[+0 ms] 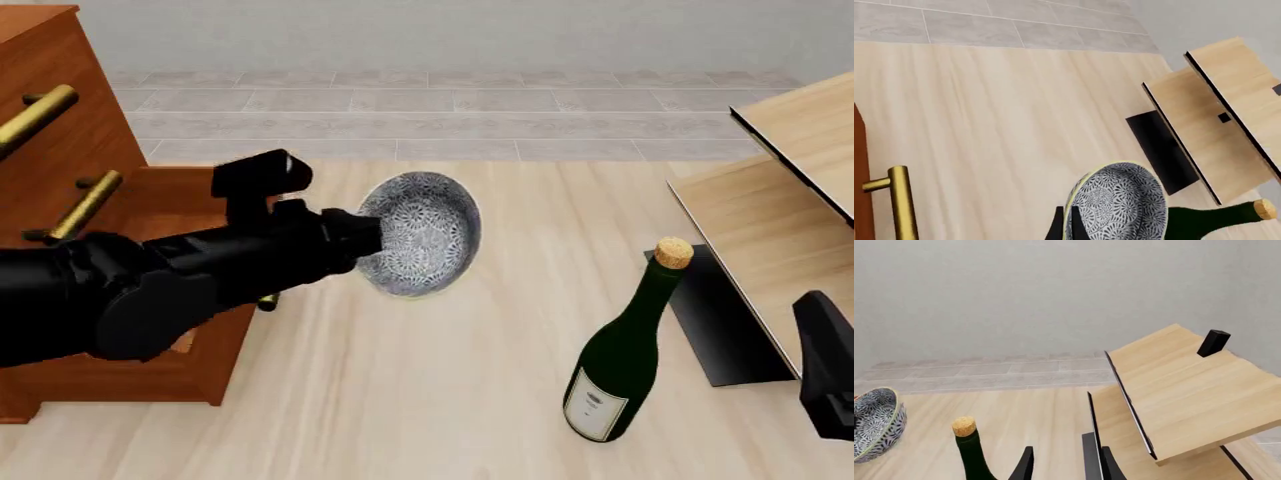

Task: Put the bowl on top of the cabinet.

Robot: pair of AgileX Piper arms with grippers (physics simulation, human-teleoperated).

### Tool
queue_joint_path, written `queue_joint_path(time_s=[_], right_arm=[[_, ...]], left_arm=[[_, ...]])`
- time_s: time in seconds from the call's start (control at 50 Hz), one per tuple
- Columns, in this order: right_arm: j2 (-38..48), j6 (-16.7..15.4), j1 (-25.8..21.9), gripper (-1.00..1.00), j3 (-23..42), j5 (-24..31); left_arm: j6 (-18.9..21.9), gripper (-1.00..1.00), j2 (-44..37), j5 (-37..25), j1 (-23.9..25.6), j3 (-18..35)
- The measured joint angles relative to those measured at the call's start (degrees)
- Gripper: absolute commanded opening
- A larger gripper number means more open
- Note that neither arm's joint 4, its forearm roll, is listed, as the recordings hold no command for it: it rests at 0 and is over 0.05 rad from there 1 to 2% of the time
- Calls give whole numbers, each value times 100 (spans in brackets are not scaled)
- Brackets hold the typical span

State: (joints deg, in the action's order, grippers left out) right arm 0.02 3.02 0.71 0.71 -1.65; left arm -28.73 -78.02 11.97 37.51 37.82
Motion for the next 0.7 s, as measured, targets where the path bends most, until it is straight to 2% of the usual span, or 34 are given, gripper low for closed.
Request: queue_joint_path(time_s=[0.32,0.52,0.7], right_arm=[[0,-4,14,100,8,-14],[0,4,25,100,17,-18],[0,2,21,100,12,-15]], left_arm=[[-280,-100,1770,-1288,130,55],[-295,-100,2404,-2139,67,481],[-159,-100,2577,-3093,-96,1147]])
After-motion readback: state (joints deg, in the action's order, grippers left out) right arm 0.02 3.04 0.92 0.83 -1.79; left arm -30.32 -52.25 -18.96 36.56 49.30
